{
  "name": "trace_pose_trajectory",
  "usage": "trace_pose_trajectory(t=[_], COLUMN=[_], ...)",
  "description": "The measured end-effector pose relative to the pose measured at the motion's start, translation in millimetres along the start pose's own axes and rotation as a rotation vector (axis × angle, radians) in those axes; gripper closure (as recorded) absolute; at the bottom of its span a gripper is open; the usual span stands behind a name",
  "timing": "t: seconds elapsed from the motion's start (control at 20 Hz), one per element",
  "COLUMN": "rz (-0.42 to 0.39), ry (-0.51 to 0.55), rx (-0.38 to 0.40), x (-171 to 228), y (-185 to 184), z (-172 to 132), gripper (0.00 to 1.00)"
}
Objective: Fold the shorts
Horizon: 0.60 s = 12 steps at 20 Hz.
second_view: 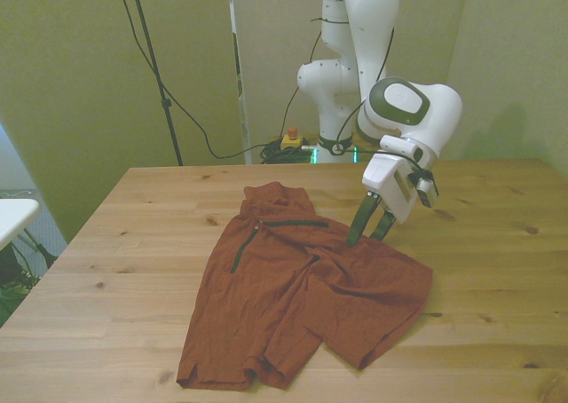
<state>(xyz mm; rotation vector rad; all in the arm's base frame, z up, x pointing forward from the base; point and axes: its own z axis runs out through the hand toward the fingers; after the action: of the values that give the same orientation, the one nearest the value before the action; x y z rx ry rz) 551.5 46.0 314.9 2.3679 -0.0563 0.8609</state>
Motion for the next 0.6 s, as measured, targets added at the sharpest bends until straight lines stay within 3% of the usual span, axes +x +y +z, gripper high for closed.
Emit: trace_pose_trajectory(t=[0.6], rz=[0.010], ry=[0.021], rx=[0.043], x=[13], y=[-19], z=[6], gripper=[1.00])
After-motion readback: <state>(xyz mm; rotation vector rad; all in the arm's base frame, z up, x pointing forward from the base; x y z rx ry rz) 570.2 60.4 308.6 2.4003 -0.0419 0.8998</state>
